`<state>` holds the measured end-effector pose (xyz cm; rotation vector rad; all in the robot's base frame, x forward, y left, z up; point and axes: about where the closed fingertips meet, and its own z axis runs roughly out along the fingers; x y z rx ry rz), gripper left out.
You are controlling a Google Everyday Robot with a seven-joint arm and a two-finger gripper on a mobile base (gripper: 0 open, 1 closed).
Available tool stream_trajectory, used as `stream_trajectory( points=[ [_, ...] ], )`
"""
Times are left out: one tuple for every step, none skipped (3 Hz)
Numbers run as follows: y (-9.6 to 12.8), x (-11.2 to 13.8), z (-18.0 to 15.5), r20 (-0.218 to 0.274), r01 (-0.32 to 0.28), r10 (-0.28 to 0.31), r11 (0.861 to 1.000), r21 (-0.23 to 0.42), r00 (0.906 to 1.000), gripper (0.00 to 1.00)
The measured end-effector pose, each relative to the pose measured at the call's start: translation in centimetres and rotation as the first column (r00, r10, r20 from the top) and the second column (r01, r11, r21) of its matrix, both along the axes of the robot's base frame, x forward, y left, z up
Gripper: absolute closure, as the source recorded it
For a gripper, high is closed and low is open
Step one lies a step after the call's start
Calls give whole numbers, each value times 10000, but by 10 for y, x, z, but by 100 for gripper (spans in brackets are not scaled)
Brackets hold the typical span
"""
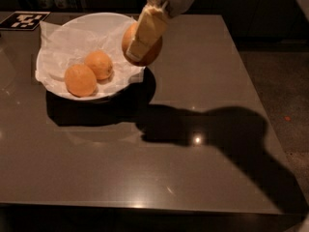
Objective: Pick orange from white bowl
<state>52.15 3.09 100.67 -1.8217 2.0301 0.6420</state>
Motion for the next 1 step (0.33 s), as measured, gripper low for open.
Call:
stream_trajectory(
  points=[
    [-11, -17, 2, -242, 235, -230, 9996, 181, 9994, 100]
  ],
)
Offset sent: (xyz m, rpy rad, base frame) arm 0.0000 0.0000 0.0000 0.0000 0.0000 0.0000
